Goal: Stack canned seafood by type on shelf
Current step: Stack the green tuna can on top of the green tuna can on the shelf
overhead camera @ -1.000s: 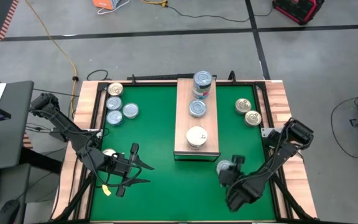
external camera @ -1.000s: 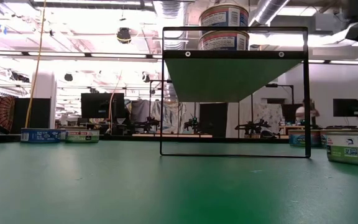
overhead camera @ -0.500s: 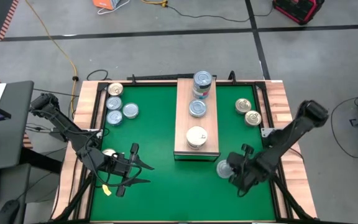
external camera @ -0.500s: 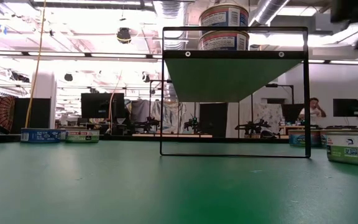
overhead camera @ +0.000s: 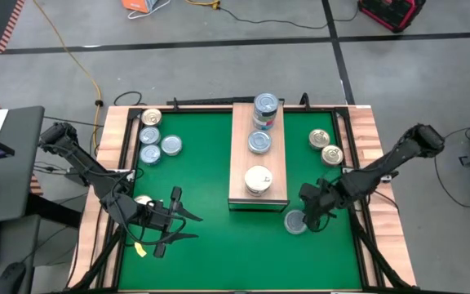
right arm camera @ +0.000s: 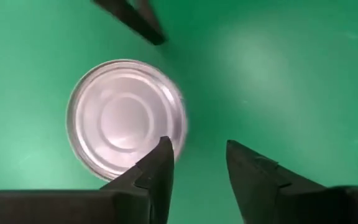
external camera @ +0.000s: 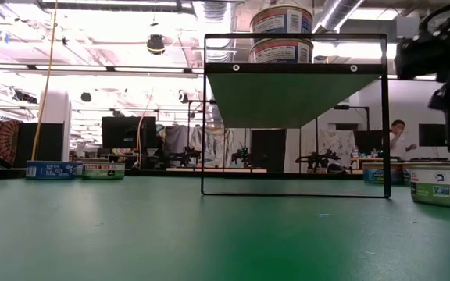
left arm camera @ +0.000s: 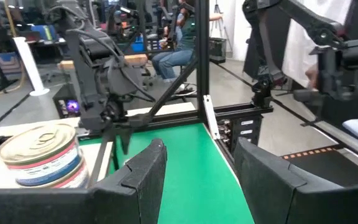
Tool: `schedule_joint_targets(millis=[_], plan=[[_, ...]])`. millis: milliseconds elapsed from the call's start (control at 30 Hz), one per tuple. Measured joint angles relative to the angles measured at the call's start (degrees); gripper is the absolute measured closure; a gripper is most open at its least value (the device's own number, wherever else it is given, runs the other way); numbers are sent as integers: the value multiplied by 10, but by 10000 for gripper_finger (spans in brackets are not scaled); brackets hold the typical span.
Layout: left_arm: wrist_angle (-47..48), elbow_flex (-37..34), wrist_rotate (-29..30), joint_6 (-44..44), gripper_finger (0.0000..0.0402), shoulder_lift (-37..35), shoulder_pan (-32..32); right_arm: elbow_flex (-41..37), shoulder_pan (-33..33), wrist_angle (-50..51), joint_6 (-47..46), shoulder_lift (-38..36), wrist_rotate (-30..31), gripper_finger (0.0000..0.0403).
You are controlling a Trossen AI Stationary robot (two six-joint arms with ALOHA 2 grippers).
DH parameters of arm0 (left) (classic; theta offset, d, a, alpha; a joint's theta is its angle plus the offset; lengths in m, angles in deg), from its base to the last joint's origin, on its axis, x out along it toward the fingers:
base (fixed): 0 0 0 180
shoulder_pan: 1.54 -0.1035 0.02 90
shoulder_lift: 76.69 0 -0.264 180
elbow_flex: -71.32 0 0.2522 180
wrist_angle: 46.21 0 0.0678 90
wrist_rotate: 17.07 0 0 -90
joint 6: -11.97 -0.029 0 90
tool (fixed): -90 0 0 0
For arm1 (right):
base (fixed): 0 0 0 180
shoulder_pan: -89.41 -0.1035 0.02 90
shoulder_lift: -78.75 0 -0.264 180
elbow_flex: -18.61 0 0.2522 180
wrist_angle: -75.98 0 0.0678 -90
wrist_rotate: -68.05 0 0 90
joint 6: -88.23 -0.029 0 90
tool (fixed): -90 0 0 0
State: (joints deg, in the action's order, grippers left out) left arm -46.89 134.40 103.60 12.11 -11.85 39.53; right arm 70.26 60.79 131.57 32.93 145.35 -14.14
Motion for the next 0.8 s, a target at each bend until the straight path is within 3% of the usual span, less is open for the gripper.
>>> schedule_joint_targets(millis=[400,800], plan=[[6,0,5,0,222,0,-3,-29,85,-79,87,36,-99,251],[8,0,5,1,222,0,-3,-26,89,-83,84,93,-102,356]])
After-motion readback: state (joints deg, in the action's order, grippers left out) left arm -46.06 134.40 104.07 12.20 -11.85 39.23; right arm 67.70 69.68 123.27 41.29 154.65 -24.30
